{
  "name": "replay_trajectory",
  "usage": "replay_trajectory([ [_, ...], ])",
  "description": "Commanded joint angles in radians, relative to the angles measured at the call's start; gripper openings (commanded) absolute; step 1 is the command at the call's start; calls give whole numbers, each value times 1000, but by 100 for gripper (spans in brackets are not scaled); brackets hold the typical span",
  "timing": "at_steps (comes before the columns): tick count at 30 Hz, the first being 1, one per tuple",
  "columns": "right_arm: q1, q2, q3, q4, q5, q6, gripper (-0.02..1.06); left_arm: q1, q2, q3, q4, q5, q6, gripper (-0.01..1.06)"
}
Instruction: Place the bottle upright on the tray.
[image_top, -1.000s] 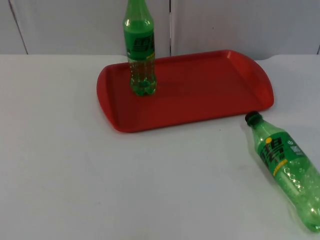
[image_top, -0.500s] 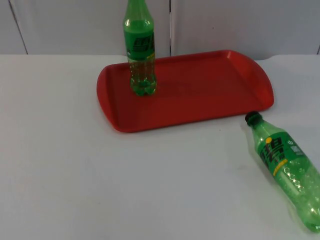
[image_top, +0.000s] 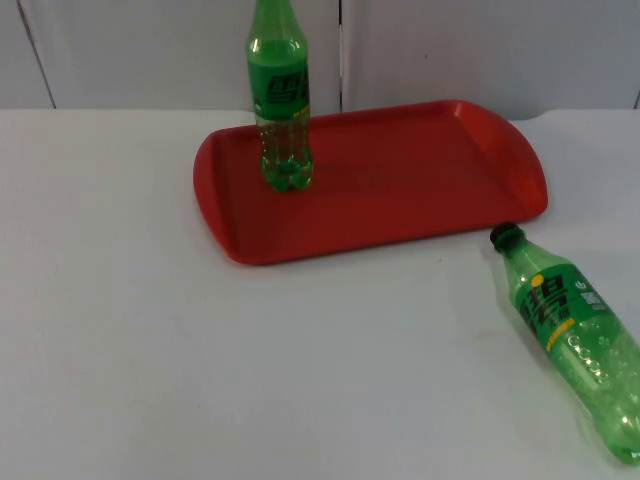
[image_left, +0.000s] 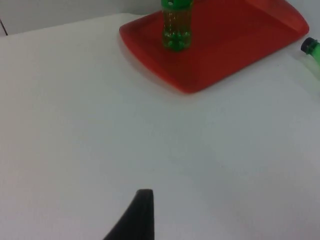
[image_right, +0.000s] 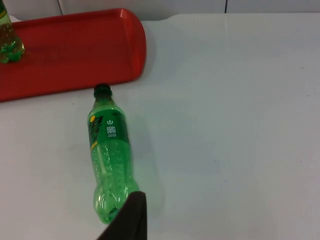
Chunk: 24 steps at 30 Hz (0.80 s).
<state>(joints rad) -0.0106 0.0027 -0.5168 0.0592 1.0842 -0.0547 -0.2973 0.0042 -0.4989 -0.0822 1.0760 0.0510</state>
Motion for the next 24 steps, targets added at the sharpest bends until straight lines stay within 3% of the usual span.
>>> replay_trajectory([
  [1,-6,-3,1,5,-7,-4,105,-4,-4,5,12,-1,-13,105],
  [24,-6,-3,1,5,-7,-4,105,-4,-4,5,11,-1,-15,105],
])
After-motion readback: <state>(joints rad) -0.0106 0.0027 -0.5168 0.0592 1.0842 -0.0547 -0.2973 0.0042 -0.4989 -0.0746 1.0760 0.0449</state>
